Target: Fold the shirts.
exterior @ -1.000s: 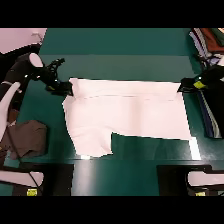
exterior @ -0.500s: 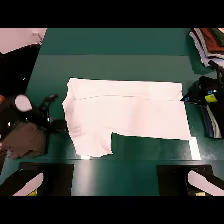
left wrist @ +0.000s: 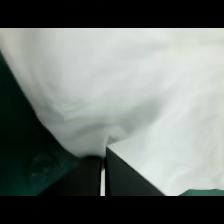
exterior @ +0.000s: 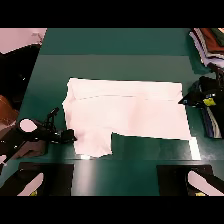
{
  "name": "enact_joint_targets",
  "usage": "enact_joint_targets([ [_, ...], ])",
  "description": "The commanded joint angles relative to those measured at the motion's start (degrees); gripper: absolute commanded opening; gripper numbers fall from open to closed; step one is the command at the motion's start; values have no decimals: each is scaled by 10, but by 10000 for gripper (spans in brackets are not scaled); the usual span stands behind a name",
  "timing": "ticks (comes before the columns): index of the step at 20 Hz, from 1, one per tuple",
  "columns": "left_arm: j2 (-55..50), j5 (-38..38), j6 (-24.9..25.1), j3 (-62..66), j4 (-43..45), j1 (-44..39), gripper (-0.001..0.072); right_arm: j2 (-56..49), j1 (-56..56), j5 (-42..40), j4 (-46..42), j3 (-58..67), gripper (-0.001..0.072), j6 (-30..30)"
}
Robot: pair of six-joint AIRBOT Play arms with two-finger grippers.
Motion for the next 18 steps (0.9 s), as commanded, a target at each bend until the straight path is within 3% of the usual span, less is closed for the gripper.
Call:
enact_joint_targets([
  [1,3,-5,14,3,-32,0,26,1,-7,24,-7,-1,450,0],
  [4,4,-70,13,61,15,0,24,1,-72,83,-64,-2,450,2],
  [7,4,-90,13,108,39,0,26,1,-167,82,-139,-51,467,23],
  [8,4,-90,13,117,39,0,26,-2,-200,78,-140,-78,537,23],
  [9,4,-87,14,122,39,0,26,-9,-235,73,-134,-107,560,23],
  [12,4,-83,14,125,40,0,26,-32,-300,33,-88,-183,551,12],
  [16,4,-80,14,125,40,0,27,-60,-288,-21,-61,-228,550,3],
  [18,4,-74,13,125,40,0,27,-77,-257,-26,-60,-228,484,3],
])
